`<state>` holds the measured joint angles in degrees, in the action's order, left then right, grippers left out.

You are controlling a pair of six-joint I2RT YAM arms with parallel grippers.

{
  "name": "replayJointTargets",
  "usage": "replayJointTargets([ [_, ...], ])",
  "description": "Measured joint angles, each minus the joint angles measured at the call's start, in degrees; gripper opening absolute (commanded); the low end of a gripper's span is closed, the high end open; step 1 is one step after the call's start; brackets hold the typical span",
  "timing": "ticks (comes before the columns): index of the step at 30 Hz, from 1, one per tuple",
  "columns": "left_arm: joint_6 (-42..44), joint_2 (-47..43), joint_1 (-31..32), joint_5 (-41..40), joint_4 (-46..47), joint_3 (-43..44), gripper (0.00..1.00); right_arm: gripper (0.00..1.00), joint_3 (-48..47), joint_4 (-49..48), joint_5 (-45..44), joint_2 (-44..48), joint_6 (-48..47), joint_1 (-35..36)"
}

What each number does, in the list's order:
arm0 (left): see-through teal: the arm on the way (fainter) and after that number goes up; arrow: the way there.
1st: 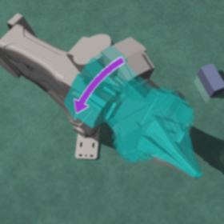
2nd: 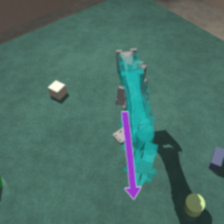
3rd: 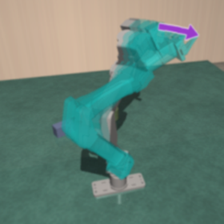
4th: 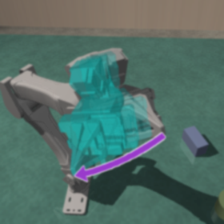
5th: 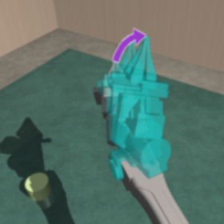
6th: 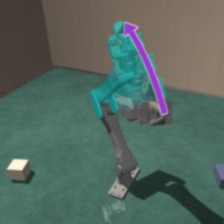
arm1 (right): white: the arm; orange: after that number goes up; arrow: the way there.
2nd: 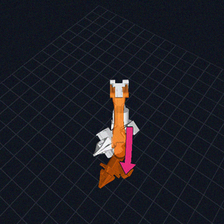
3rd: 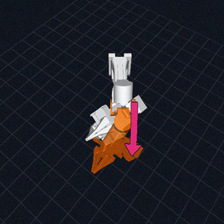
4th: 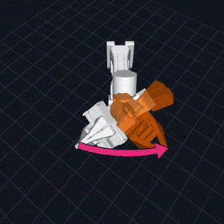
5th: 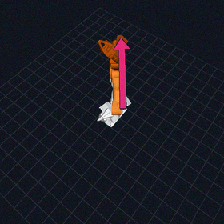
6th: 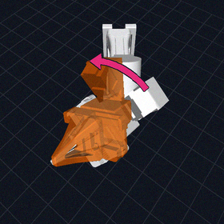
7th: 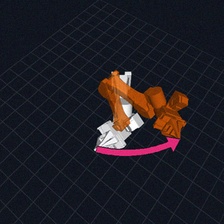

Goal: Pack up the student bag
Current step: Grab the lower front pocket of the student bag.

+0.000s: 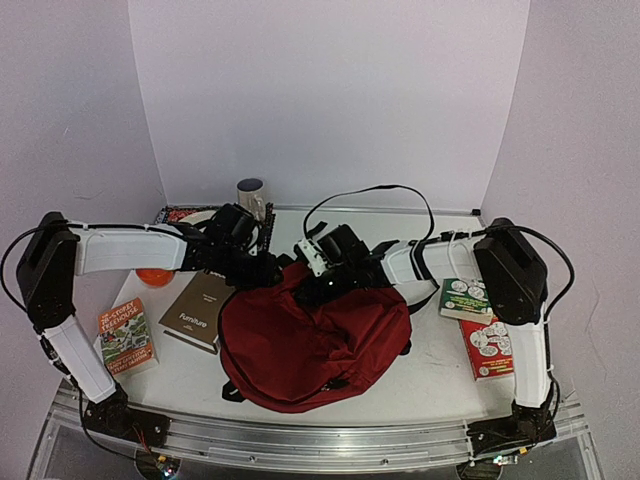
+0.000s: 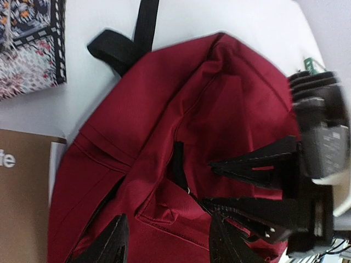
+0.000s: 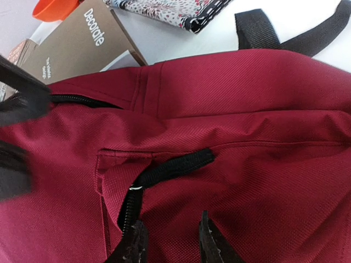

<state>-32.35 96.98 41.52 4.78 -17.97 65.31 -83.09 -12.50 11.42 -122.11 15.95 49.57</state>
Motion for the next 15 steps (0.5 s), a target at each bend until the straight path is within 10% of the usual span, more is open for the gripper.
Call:
replayJointTargets([
  [15,-2.60,11.53,-0.07,4.16,-0.08,3.94,0.39,0.41,0.00,-2.13,-2.78,-2.63,0.91,1.17],
])
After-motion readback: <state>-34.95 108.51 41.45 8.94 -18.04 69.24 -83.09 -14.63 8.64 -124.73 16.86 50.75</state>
